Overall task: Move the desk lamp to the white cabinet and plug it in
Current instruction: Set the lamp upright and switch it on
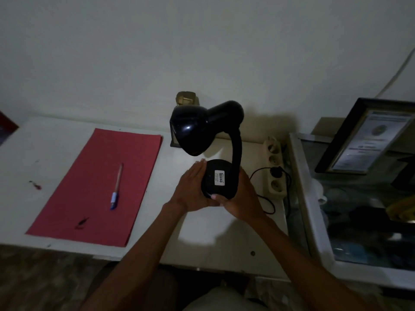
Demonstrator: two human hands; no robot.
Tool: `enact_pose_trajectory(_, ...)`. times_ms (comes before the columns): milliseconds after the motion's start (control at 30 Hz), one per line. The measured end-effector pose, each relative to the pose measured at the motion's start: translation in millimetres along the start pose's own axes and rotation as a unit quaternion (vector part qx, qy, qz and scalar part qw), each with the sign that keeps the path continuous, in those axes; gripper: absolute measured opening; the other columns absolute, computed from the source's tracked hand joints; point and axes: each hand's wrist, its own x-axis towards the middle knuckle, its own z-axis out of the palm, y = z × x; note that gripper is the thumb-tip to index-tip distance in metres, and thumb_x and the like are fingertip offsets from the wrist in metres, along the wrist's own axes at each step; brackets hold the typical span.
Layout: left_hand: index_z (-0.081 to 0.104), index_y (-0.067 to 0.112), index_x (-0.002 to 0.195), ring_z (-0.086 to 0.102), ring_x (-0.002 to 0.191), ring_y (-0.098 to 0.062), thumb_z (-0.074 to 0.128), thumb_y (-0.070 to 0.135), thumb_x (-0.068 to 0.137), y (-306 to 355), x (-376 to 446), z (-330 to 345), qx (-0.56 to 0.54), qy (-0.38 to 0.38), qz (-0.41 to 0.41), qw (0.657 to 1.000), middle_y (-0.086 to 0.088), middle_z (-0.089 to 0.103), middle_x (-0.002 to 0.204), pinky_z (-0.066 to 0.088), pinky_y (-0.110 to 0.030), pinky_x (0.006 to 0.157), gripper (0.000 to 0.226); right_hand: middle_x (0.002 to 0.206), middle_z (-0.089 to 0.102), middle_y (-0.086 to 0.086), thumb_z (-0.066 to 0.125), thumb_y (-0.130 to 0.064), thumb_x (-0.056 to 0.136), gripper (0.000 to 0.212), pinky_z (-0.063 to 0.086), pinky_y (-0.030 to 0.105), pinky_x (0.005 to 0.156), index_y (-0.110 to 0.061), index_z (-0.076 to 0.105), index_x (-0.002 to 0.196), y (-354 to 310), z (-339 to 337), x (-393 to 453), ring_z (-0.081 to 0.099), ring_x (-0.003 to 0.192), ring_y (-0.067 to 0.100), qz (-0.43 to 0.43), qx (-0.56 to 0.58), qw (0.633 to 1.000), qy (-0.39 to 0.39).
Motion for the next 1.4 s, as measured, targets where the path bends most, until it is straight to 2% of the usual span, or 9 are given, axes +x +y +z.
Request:
enact_pose_trajectory(267, 0.029, 0.014, 0.15, 0.039, 0.138, -0.015, 0.082, 0.066, 0.056, 3, -20, 16, -0.085, 0.103, -0.007, 0.991, -0.008, 0.045, 0.15, 0.037, -0.039, 0.114, 0.119, 0.148, 0.048, 0.001, 0.087, -0.017, 0.068, 0.105, 0.042, 0.046, 0.113, -0.018, 0.026, 0.154, 13, -12, 13, 0.048, 0.136, 0.017, 0.031, 0.006, 0.995, -0.095)
enact_pose_trajectory(367, 0.035, 0.016, 0.147, 0.043, 0.132, -0.011, 0.075, 0.073, 0.06, 16, -25, 25, -0.076, 0.152, -0.036, 0.985, -0.007, 0.05, 0.146, 0.033, -0.026, 0.109, 0.111, 0.149, 0.049, 0.005, 0.085, -0.008, 0.072, 0.105, 0.043, 0.047, 0.112, -0.014, 0.024, 0.156, 12, -15, 9, 0.049, 0.137, 0.02, 0.044, 0.012, 0.996, -0.08)
enact_pose_trajectory(533, 0.032, 0.01, 0.149, 0.045, 0.135, -0.025, 0.073, 0.071, 0.062, 40, -10, 43, -0.049, 0.16, -0.135, 0.977, -0.009, 0.043, 0.151, 0.037, -0.049, 0.112, 0.114, 0.149, 0.048, 0.006, 0.07, -0.037, 0.08, 0.084, 0.043, 0.039, 0.113, -0.013, 0.034, 0.152, 11, -13, -10, 0.047, 0.138, 0.02, 0.054, -0.007, 0.998, 0.005)
enact_pose_trajectory(667, 0.027, 0.008, 0.151, 0.042, 0.139, -0.027, 0.08, 0.056, 0.066, 49, 9, 48, -0.037, 0.138, -0.154, 0.978, -0.012, 0.038, 0.156, 0.029, -0.053, 0.117, 0.111, 0.139, 0.048, 0.009, 0.064, -0.021, 0.094, 0.048, 0.047, 0.025, 0.095, -0.014, 0.046, 0.138, 15, -14, -13, 0.052, 0.127, 0.025, 0.031, -0.167, 0.984, 0.062)
enact_pose_trajectory(933, 0.018, 0.007, 0.153, 0.024, 0.149, -0.026, 0.077, 0.043, 0.077, 37, 35, 41, -0.047, 0.088, -0.132, 0.986, -0.013, 0.023, 0.162, 0.018, -0.053, 0.121, 0.103, 0.167, 0.008, 0.009, 0.046, -0.031, 0.102, 0.06, 0.026, 0.05, 0.12, -0.032, 0.023, 0.157, 9, -14, 21, 0.008, 0.152, 0.037, 0.02, -0.45, 0.885, -0.116)
enact_pose_trajectory(1033, 0.013, 0.007, 0.155, 0.016, 0.151, -0.023, 0.078, 0.045, 0.077, 29, 30, 37, -0.069, 0.065, -0.113, 0.989, -0.012, 0.017, 0.164, 0.009, -0.046, 0.123, 0.108, 0.165, 0.01, 0.014, 0.051, -0.033, 0.1, 0.068, 0.032, 0.051, 0.116, -0.032, 0.017, 0.159, 6, -10, 24, 0.009, 0.15, 0.042, 0.044, -0.431, 0.896, -0.098)
enact_pose_trajectory(1167, 0.008, 0.01, 0.156, 0.011, 0.152, -0.02, 0.058, 0.058, 0.088, 24, 11, 41, -0.002, 0.068, -0.109, 0.992, -0.01, 0.014, 0.164, 0.001, -0.037, 0.121, 0.097, 0.165, 0.009, 0.017, 0.046, -0.042, 0.102, 0.065, 0.035, 0.05, 0.113, -0.037, 0.014, 0.158, 4, -2, 27, 0.007, 0.149, 0.044, 0.051, -0.412, 0.907, -0.079)
enact_pose_trajectory(1300, 0.004, 0.016, 0.157, -0.004, 0.152, -0.017, 0.016, 0.072, 0.092, 14, -10, 47, 0.141, 0.046, -0.122, 0.981, -0.003, 0.002, 0.166, -0.001, -0.046, 0.124, 0.086, 0.164, 0.008, 0.02, 0.056, -0.031, 0.098, 0.073, 0.037, 0.052, 0.111, -0.037, 0.014, 0.158, 5, -1, 35, 0.005, 0.15, 0.046, 0.056, -0.397, 0.913, -0.079)
enact_pose_trajectory(1400, 0.002, 0.02, 0.157, -0.009, 0.152, -0.017, 0.01, 0.071, 0.093, 10, -16, 48, 0.16, 0.03, -0.126, 0.979, 0.0, -0.003, 0.166, -0.002, -0.049, 0.124, 0.082, 0.165, 0.006, 0.02, 0.058, -0.023, 0.097, 0.077, 0.038, 0.052, 0.111, -0.038, 0.013, 0.158, 9, 0, 38, 0.004, 0.15, 0.047, 0.062, -0.401, 0.91, -0.085)
